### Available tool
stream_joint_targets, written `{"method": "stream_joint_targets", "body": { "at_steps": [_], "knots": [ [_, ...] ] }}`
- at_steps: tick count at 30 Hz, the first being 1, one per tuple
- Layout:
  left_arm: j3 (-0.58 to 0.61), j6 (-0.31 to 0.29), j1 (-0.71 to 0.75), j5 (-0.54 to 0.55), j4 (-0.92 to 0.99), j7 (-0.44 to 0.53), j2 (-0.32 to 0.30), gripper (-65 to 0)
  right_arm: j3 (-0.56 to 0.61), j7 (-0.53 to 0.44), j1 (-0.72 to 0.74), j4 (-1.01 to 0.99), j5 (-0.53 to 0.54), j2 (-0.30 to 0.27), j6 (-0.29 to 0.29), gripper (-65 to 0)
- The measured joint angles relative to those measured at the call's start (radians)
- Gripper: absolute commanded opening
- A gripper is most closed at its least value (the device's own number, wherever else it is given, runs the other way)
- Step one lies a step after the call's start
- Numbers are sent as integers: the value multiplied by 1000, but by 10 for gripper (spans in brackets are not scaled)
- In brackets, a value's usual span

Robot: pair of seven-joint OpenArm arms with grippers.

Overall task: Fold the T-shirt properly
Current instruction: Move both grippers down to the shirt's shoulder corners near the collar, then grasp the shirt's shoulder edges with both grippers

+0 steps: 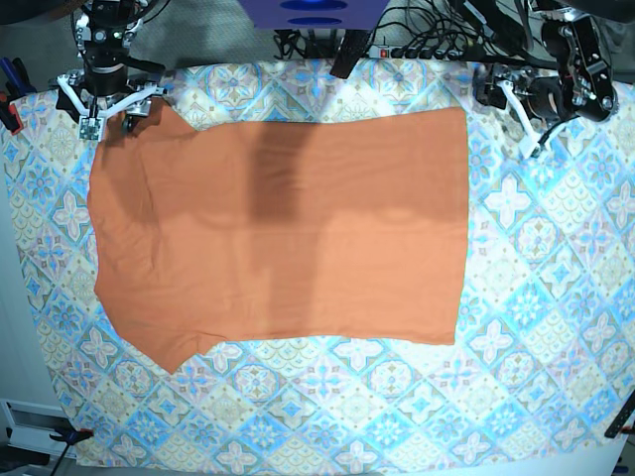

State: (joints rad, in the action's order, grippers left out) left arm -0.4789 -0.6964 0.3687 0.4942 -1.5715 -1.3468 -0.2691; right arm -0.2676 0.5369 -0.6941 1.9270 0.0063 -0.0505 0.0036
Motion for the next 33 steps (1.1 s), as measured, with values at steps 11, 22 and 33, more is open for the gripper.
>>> {"method": "stream_joint_targets", "body": {
  "at_steps": [11, 22, 33],
  "knots": [
    [46, 8, -3, -14, -6, -4, 1, -125, 0, -1, -1, 0, -3, 0, 0, -221],
    [16, 0, -6, 69, -362, -50, 34, -125, -3, -1, -1, 0, -7, 0, -6, -221],
    [-34, 0, -3, 58, -294, -55, 55, -125, -2, -1, -2, -1, -6, 0, 0, -221]
  ]
}}
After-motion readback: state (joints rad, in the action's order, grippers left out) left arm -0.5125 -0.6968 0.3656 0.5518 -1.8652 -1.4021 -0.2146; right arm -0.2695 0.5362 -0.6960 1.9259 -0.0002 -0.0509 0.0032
